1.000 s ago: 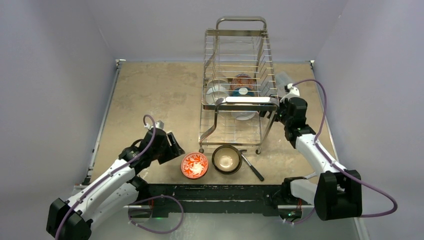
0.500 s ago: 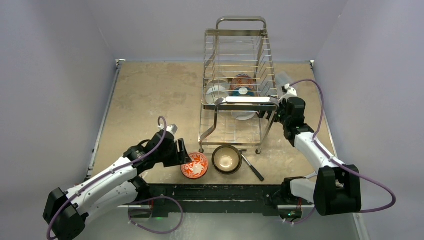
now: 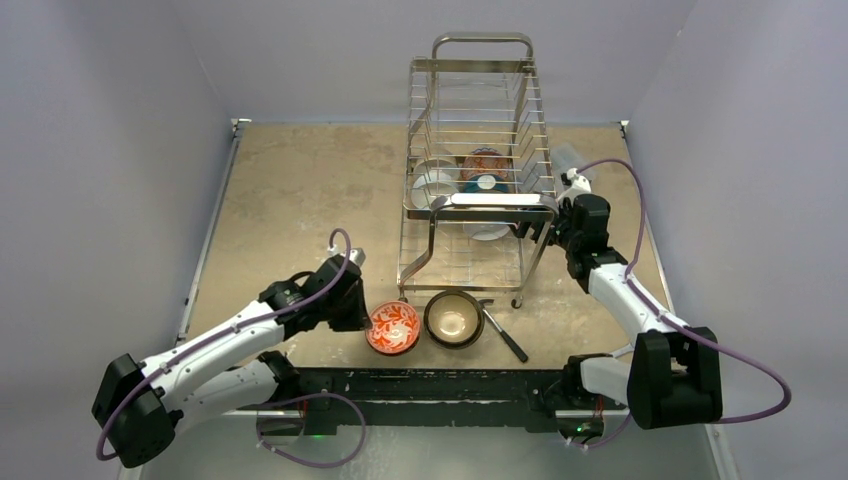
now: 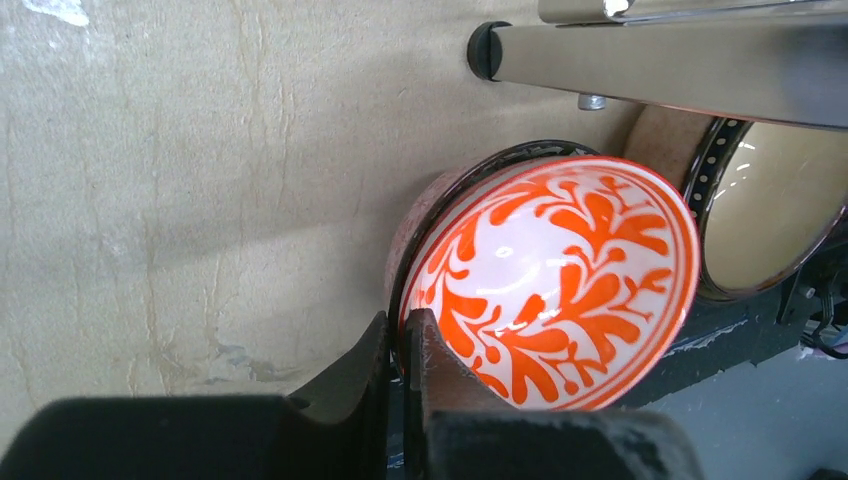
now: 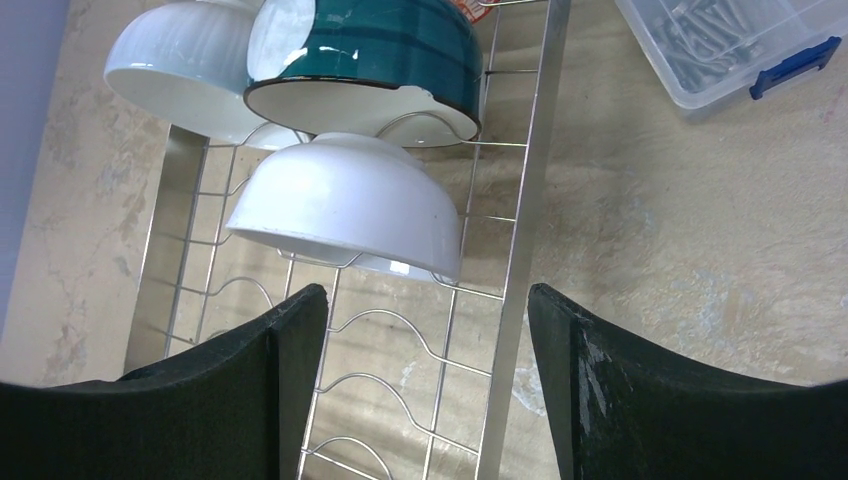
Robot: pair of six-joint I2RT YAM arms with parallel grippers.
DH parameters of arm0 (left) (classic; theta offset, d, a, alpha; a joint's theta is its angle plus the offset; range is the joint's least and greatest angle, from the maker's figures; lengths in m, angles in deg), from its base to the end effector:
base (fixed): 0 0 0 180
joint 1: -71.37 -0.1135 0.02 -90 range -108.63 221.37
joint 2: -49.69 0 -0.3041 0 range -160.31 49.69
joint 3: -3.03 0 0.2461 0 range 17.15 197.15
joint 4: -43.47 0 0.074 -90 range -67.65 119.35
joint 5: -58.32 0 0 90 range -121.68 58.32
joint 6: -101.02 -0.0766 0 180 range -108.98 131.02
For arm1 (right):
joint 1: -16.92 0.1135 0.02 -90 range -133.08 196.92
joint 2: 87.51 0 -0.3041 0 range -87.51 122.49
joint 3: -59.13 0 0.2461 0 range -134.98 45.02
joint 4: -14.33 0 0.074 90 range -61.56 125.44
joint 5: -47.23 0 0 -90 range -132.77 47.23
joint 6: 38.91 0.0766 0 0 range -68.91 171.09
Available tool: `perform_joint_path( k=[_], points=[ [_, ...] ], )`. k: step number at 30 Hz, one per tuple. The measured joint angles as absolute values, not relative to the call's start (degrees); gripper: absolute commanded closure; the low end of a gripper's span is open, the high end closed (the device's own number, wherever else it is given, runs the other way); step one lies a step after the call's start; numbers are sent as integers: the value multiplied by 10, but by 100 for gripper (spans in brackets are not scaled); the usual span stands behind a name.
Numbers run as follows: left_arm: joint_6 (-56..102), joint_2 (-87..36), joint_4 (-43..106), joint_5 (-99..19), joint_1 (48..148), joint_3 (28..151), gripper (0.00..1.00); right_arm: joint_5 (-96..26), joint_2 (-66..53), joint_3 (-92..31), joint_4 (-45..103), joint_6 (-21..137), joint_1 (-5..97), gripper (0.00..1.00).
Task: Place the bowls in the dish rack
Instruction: Pick up the bowl from the center of the board.
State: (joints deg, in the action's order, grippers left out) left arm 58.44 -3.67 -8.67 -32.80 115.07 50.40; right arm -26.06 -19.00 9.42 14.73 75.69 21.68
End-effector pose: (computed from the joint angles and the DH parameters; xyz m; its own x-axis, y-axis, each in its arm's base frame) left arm 0.1167 -0.1135 0.2039 -0.9295 -0.1300 -0.3450 0.0203 0.9163 -0.4000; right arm 0.2779 0.0452 0.2687 -0.4437 0.3631 -0.8193 -0.1819 0.8587 0.4791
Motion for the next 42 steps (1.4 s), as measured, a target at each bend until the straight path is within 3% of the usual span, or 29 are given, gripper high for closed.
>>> perform_joint_path(
  k=[24,42],
  points=[
    [519,-27,-219,-212,1154,626,100,-228,-188,94,148,752,217,24],
    [552,15,-222,-142,1154,629,100,-172,-188,94,137,737,217,26]
  ],
)
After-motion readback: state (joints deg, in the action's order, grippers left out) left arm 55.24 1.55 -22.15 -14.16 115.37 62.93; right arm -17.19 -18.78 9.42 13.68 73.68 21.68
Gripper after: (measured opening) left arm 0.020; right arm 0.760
